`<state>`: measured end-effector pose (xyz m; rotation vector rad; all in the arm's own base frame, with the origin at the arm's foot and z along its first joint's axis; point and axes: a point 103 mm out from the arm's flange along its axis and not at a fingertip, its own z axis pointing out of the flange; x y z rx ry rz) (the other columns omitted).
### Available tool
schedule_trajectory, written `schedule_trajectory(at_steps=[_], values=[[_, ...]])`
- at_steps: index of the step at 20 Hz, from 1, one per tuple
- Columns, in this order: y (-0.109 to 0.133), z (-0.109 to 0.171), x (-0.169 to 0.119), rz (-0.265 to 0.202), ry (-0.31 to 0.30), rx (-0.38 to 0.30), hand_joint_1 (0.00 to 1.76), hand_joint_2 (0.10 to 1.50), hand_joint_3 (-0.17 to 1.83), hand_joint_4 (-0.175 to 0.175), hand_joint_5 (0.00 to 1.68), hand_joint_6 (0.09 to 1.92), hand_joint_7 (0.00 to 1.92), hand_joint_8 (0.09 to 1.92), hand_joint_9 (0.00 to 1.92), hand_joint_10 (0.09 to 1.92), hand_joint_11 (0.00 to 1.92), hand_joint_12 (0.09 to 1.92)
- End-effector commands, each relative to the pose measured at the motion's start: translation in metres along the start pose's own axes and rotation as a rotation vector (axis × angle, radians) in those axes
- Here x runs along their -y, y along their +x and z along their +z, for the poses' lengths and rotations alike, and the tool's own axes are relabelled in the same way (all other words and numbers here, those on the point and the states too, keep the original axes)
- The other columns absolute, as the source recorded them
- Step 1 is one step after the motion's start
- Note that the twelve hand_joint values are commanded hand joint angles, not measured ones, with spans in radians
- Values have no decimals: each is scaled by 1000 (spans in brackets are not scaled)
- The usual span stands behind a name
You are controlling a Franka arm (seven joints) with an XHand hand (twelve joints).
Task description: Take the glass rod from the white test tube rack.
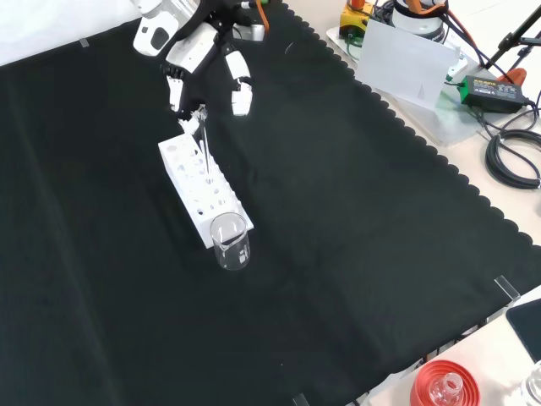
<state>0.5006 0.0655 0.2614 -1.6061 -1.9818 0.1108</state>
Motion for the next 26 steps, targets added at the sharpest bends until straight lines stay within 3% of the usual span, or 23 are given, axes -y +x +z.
schedule_trajectory(at_steps=[1, 3, 7, 10, 15, 18, 21, 23, 26], values=[[-5, 16, -26, 6, 32, 62, 841, 557, 538, -148, 529, 700, 671, 850, 1008, 674, 1010, 1172], [-8, 15, -28, -10, 40, 52, 858, 555, 549, -149, 530, 712, 689, 842, 1026, 663, 1044, 1155], [-5, 15, -38, 19, 64, 61, 888, 555, 572, -151, 537, 731, 717, 830, 1060, 642, 1087, 1134], [-1, 14, -47, -5, 55, 70, 910, 552, 599, -160, 562, 748, 747, 817, 1094, 616, 1120, 1114], [-2, 5, -46, -32, -4, 90, 1031, 545, 686, -175, 766, 742, 934, 740, 1249, 507, 1289, 1006], [-5, 0, -42, -8, -40, 100, 1118, 546, 728, -175, 918, 699, 1089, 677, 1405, 394, 1452, 868], [-8, -6, -36, -18, -99, 95, 1193, 754, 462, -175, 1188, 627, 1313, 546, 1579, 234, 1597, 700], [-9, -11, -31, -32, -140, 92, 1280, 686, 558, -160, 1247, 570, 1450, 402, 1660, 166, 1622, 618], [-7, -14, -24, -43, -185, 83, 1328, 571, 739, -173, 1295, 538, 1527, 363, 1732, 116, 1633, 541]])
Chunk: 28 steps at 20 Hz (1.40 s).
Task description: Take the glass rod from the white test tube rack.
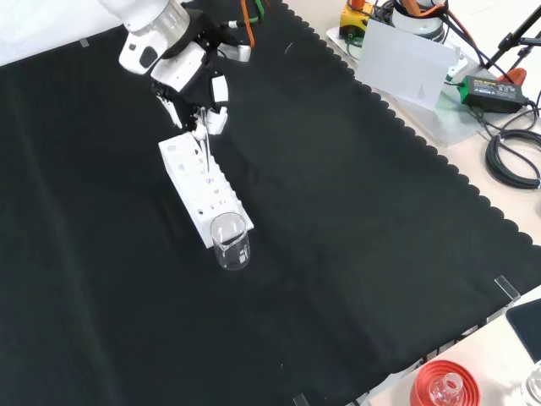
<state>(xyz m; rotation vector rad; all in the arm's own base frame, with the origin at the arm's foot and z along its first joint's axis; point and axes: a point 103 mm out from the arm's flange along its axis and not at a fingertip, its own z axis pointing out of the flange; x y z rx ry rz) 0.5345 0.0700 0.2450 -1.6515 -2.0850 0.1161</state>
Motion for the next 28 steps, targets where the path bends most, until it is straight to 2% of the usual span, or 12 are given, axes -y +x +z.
schedule_trajectory(at_steps=[1, 5, 7, 14, 18, 25, 27, 28], values=[[-2, -14, 14, -28, -132, -5, 1332, 550, 775, -174, 1299, 543, 1524, 392, 1753, 102, 1642, 514], [3, -17, 17, -40, -178, -21, 1336, 504, 872, -175, 1292, 596, 1493, 518, 1807, 87, 1667, 462], [6, -21, 18, -27, -192, -14, 1337, 493, 898, -175, 1287, 617, 1481, 560, 1820, 87, 1672, 456], [22, -49, 30, -45, -252, 23, 1337, 469, 955, -175, 1277, 659, 1455, 654, 1853, 87, 1684, 461], [32, -61, 39, -51, -263, 69, 1337, 462, 980, -175, 1267, 678, 1439, 712, 1875, 87, 1693, 473], [50, -71, 51, -71, -283, 85, 1337, 453, 1007, -175, 1258, 706, 1428, 757, 1890, 87, 1697, 488], [51, -77, 60, -32, -286, 115, 1337, 452, 1008, -175, 1257, 707, 1427, 759, 1891, 87, 1698, 489], [55, -80, 62, -51, -284, 101, 1337, 452, 1009, -175, 1257, 707, 1427, 761, 1892, 87, 1699, 490]])
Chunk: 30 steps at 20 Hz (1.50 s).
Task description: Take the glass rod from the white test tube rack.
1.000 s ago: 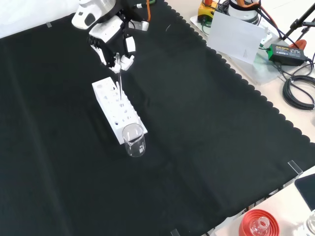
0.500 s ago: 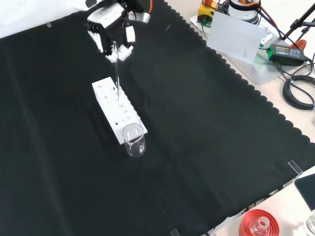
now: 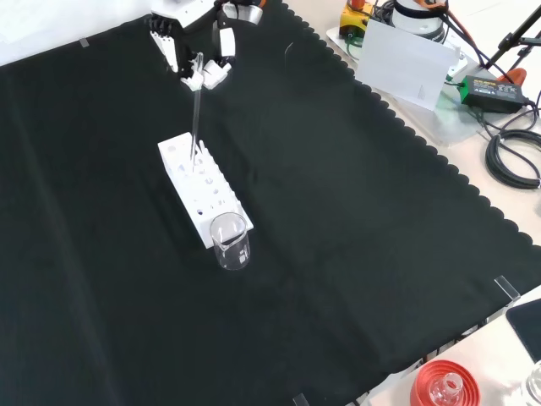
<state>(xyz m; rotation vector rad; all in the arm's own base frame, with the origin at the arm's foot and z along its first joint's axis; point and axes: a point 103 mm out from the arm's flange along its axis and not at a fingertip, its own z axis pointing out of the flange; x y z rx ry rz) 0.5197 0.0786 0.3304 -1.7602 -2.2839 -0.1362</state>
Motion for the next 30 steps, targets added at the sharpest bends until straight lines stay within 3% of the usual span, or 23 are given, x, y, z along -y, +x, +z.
schedule_trajectory(at_steps=[1, 3, 12, 30], values=[[21, -21, 19, -2, -9, 36, 1337, 452, 1009, -175, 1256, 708, 1427, 762, 1892, 87, 1699, 490], [24, -24, 23, 8, -6, 80, 1337, 452, 1010, -175, 1256, 709, 1426, 764, 1894, 88, 1700, 491], [39, -24, 35, -36, -30, 37, 1337, 452, 1012, -175, 1252, 714, 1425, 769, 1897, 90, 1700, 494], [41, -23, 37, -40, -30, 30, 1337, 447, 1023, -175, 1250, 727, 1424, 777, 1902, 93, 1700, 499]])
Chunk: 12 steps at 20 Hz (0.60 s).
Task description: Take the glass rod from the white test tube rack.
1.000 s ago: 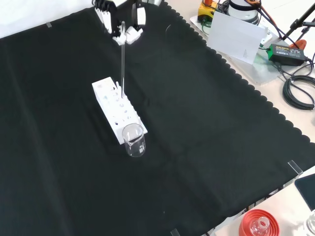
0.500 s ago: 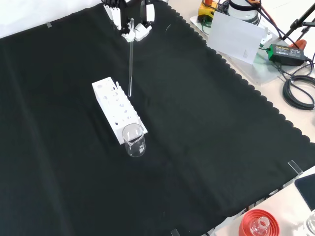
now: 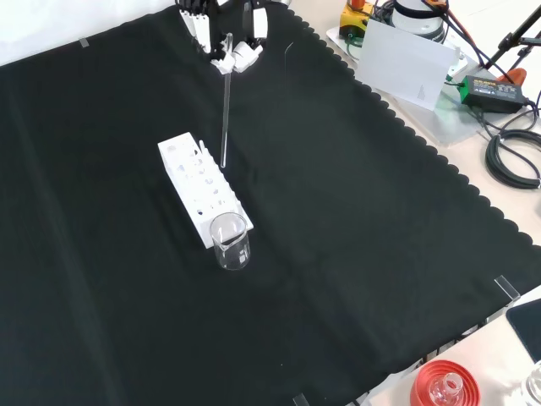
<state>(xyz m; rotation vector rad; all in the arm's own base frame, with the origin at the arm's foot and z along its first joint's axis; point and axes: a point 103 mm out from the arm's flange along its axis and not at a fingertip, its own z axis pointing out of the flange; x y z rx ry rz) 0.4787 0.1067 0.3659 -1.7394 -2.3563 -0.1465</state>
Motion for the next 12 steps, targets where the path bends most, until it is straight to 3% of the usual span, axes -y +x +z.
schedule_trajectory(at_steps=[1, 5, 12], values=[[-4, -2, 2, 10, -2, 0, 1337, 446, 1023, -175, 1250, 728, 1424, 777, 1902, 93, 1700, 499], [-6, -3, 4, 29, -2, 4, 1337, 445, 1026, -175, 1250, 731, 1425, 777, 1902, 93, 1699, 501], [-3, -1, 3, 3, -1, -3, 1337, 442, 1031, -175, 1251, 733, 1426, 778, 1903, 94, 1700, 503]])
